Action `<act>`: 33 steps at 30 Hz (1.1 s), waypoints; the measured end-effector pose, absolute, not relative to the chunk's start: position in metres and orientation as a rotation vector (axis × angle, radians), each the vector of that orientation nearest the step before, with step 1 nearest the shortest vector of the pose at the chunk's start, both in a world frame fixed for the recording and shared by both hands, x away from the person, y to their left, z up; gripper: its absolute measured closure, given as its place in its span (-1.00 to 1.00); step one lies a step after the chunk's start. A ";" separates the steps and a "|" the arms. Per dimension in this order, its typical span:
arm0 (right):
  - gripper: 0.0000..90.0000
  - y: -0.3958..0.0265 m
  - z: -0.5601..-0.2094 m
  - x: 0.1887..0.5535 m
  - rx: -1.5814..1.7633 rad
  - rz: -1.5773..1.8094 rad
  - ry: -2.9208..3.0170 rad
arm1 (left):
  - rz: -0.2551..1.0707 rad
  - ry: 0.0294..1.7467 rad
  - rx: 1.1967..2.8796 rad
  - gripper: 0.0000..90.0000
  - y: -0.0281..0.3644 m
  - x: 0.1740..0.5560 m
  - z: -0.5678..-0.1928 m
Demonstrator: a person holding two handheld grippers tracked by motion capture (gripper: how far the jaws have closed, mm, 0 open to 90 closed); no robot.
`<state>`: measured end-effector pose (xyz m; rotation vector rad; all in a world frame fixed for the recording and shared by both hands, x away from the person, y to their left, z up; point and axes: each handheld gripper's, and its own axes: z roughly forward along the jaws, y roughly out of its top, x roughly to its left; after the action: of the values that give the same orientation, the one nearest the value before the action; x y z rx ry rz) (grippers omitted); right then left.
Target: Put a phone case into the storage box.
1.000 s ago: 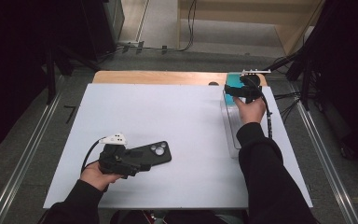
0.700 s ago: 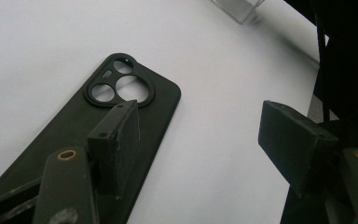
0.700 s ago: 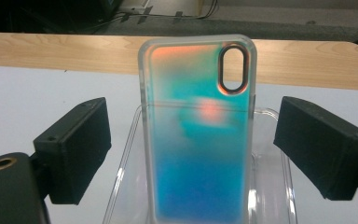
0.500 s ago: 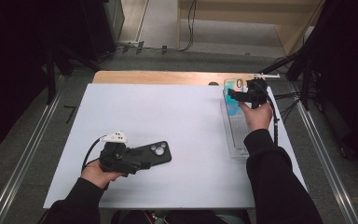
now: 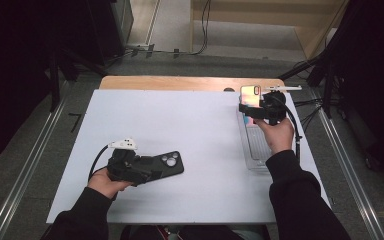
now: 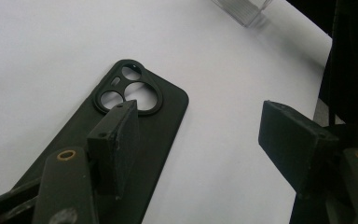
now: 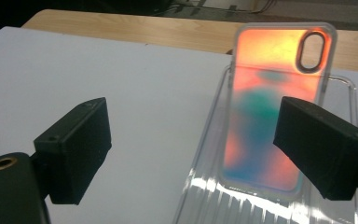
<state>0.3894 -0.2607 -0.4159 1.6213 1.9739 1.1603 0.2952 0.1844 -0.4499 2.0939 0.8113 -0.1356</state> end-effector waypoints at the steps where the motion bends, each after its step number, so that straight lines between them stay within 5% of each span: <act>1: -0.79 -0.259 -0.415 0.386 1.616 1.166 1.984 | -0.135 0.810 2.094 -0.35 0.185 0.296 -0.450; 33: -0.74 -0.223 -0.419 0.306 1.261 1.375 2.378 | -0.137 0.795 2.097 -0.35 0.189 0.297 -0.448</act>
<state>0.3061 -0.2226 -0.4187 1.2606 2.3783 1.3747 0.2974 0.1889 -0.4483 2.0965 0.7949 -0.1368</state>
